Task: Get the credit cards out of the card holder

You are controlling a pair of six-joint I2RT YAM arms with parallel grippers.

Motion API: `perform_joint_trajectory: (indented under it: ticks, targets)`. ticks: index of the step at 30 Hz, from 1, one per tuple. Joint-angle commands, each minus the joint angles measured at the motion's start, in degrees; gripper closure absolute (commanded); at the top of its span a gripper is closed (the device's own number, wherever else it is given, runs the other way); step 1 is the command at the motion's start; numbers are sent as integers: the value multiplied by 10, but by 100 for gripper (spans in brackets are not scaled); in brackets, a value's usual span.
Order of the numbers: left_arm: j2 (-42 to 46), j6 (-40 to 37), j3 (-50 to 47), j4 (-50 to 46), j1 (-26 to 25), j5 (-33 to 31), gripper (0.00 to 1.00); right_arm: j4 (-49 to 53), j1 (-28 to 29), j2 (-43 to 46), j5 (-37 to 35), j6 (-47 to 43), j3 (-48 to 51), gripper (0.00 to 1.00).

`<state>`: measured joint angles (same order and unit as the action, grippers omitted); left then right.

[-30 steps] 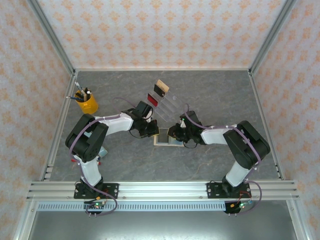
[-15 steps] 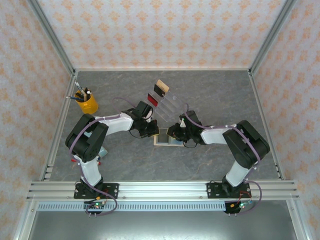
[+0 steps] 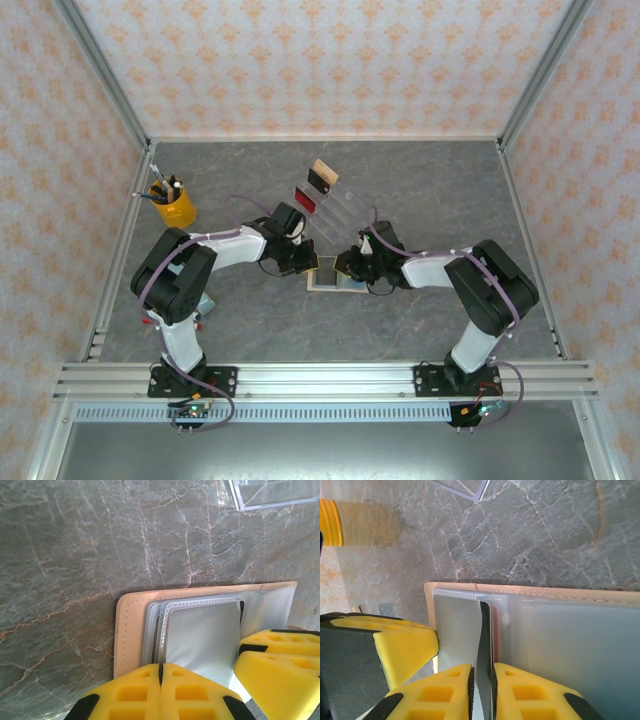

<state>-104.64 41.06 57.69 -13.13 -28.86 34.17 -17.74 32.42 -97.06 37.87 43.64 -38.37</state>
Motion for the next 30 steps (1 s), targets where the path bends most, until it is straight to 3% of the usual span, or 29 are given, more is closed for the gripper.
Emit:
perform_joint_trajectory:
  ticks: [1,9,21,27,30]
  targets:
    - [-44,-6,-36,-61,-5,-59,100,-78,5,7,36,7,7,81]
    - [-44,-8,-38,-54,-5,-51,100,-96,4,-11,17,24,1,81]
    - [-66,-7,-36,-43,-5,-36,100,-155,11,-32,58,61,0,81]
    - [-66,-4,-35,-53,-4,-56,100,-18,11,7,-54,8,-2,82]
    - [-66,-4,-34,-60,-4,-69,100,-4,10,16,-70,1,3,82]
